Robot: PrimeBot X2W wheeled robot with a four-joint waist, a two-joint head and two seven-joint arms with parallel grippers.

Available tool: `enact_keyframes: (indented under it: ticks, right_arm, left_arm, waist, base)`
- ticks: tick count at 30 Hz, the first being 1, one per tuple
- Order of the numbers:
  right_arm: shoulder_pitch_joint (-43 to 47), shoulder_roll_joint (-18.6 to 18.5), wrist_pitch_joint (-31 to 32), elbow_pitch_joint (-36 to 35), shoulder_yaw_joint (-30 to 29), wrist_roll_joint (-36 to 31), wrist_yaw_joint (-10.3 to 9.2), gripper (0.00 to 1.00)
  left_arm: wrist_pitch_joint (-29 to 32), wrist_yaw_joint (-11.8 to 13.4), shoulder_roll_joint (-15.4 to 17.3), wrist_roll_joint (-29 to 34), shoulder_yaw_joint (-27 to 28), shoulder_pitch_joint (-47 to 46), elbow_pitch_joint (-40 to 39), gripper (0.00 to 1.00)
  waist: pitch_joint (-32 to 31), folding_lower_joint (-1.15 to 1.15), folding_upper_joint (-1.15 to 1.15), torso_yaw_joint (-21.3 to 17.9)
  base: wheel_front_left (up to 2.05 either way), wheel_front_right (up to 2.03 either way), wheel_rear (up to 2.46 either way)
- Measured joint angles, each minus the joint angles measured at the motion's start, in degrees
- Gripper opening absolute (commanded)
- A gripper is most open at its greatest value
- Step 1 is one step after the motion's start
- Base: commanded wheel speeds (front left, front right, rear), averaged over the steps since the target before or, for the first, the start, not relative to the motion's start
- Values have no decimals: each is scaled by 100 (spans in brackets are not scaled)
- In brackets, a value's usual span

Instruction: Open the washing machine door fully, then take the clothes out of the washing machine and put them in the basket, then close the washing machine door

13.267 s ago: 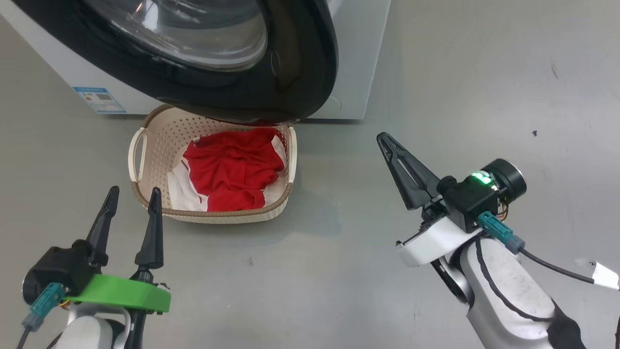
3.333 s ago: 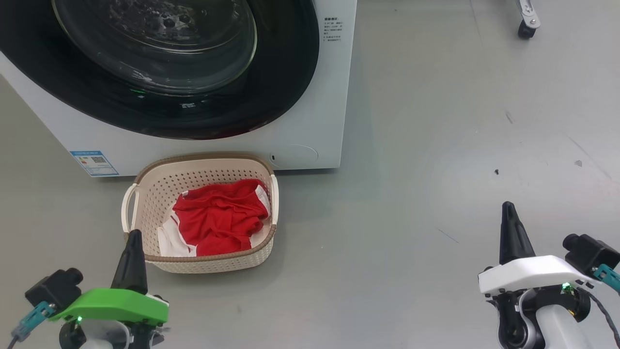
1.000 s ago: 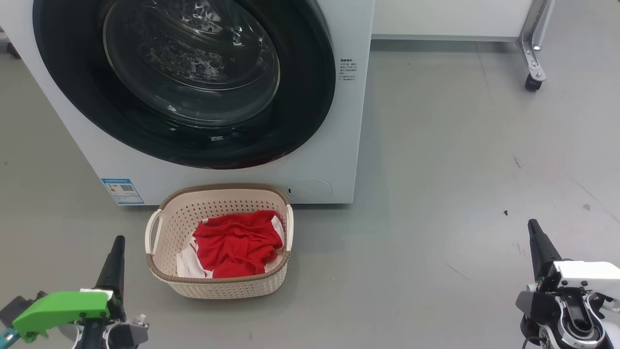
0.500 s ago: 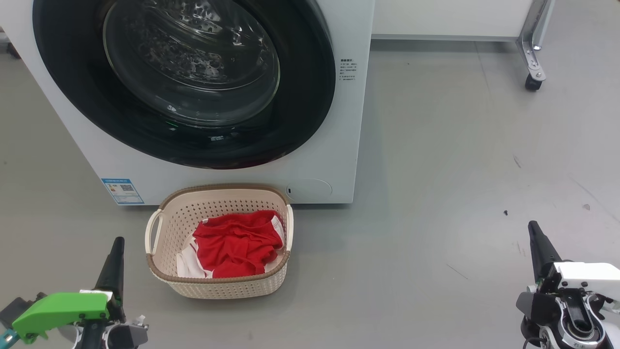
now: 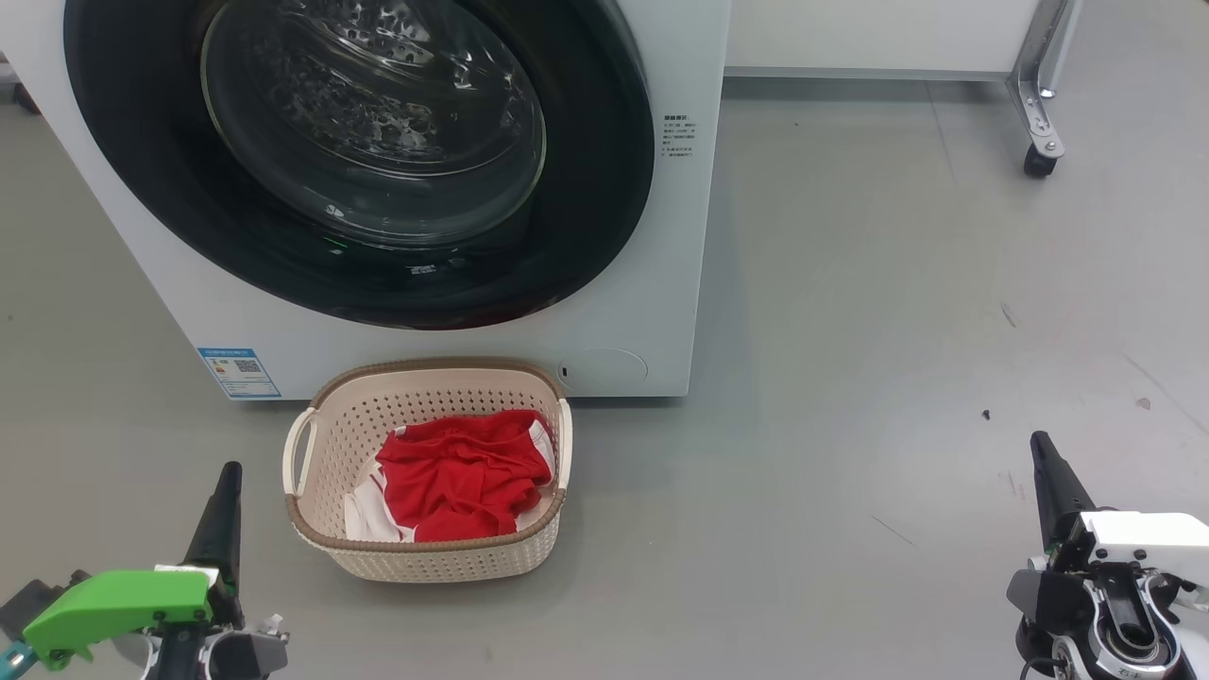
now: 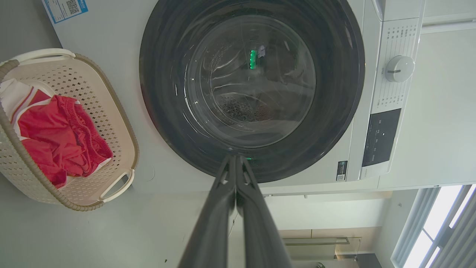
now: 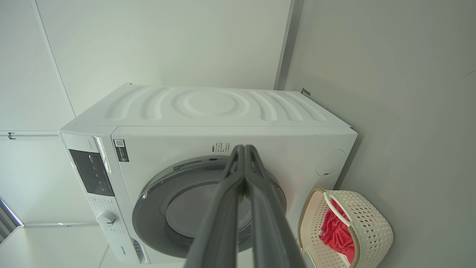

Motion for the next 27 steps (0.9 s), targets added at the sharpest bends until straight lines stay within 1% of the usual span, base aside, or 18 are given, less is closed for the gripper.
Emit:
enact_keyframes:
  ticks: [27]
  right_arm:
    - [-3,1,24,31,-16,0,15,0]
  left_arm:
    - [1,0,0,0,15,1,7,0]
  waist:
    - [-1,0,0,0]
  base:
    - [0,0,0]
